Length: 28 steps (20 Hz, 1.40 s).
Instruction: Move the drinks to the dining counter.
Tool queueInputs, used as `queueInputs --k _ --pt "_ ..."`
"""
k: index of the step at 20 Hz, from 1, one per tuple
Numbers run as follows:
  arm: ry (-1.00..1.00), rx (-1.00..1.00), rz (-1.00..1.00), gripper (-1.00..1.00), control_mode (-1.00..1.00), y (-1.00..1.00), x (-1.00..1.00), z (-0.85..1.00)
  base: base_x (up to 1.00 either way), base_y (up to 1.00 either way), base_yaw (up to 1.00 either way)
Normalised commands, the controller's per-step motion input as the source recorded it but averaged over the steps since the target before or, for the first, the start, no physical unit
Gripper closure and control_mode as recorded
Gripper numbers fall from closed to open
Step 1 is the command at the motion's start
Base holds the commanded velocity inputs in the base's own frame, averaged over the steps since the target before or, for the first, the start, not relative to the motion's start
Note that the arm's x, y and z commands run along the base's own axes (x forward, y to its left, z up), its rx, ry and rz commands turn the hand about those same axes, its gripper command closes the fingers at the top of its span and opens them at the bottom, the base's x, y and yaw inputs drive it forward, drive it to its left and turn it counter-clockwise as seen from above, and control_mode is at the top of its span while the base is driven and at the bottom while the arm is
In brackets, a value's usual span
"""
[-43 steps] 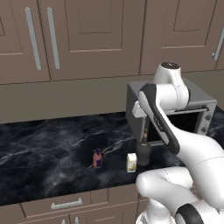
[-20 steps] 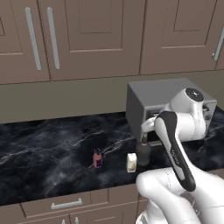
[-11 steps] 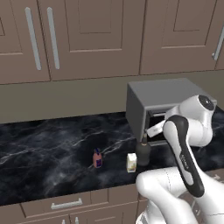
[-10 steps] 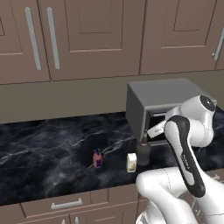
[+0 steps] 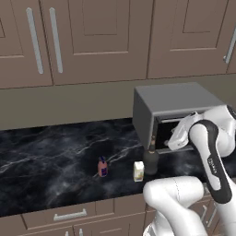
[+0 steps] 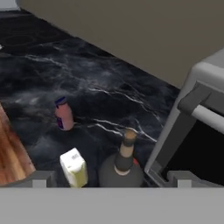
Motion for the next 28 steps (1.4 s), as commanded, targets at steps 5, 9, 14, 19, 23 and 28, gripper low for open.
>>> queueInputs --k 5,9,14,19,23,28 --pt "-0.06 0.00 0.25 -1.00 -1.00 -0.09 0.20 -0.11 0.00 0.00 0.00" --pt "-0.06 0.00 0.25 -1.00 -1.00 -0.03 0.33 -0.21 0.00 0.00 0.00" --pt "-0.07 0.00 0.19 -1.00 -1.00 0.00 0.36 -0.32 0.00 0.00 0.00" --pt "-0.01 0.00 0.09 -1.00 -1.00 0.00 0.24 -0.03 0.00 0.00 0.00" --pt "0.00 0.00 0.03 -1.00 -1.00 0.00 0.04 -0.05 0.00 0.00 0.00" --pt "0.00 0.00 0.01 -1.00 -1.00 0.03 0.00 -0.10 0.00 0.00 0.00"
